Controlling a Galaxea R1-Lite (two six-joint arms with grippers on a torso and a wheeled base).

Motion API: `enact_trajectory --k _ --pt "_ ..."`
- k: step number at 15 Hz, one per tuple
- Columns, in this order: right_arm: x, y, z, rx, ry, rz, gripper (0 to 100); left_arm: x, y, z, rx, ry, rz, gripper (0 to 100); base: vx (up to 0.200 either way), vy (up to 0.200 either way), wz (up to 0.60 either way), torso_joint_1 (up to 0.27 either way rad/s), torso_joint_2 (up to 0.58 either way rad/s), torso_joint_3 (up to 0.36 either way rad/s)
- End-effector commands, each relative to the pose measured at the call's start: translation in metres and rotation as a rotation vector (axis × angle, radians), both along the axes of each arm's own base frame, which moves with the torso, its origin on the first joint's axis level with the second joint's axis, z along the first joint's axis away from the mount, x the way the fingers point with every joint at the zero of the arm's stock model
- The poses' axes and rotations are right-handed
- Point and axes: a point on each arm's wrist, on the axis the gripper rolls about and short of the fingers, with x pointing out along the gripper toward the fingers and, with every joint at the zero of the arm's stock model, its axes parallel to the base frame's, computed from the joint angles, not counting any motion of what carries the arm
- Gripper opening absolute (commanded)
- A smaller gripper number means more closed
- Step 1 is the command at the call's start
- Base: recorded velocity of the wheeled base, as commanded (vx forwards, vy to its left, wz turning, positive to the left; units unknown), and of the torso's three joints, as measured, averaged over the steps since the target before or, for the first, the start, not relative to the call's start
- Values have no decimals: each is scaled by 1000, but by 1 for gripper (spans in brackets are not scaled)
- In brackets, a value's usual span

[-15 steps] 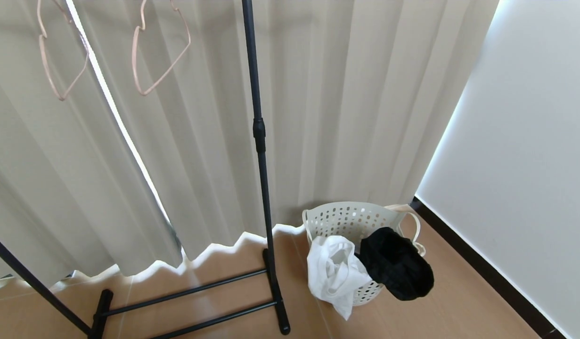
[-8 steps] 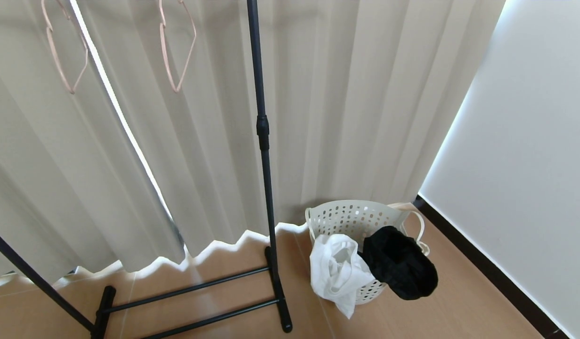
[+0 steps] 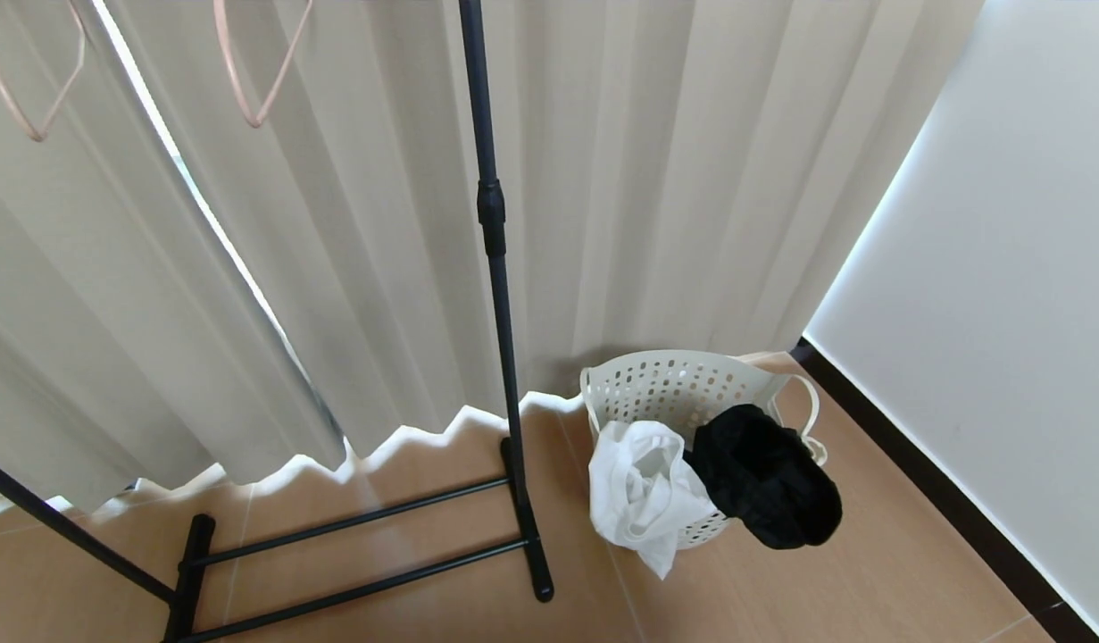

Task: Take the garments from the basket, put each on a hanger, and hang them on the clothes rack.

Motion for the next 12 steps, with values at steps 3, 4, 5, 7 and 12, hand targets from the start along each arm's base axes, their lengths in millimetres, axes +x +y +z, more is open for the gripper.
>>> enact_trajectory --k 3,4,5,7,12 --pt "0 0 0 1 -1 0 100 0 0 0 -4 1 1 100 0 0 0 4 4 -201" --pt "0 0 0 1 -1 0 100 0 0 0 -5 2 1 100 0 0 0 7 2 -203" --pt "0 0 0 -1 -1 1 100 0 0 0 -5 1 1 100 0 0 0 2 -2 -203" --pt "0 0 0 -1 -1 1 100 0 0 0 -4 1 1 100 0 0 0 5 2 -195" --pt "0 0 0 1 -1 0 100 0 0 0 -2 1 1 100 0 0 0 4 0 -199"
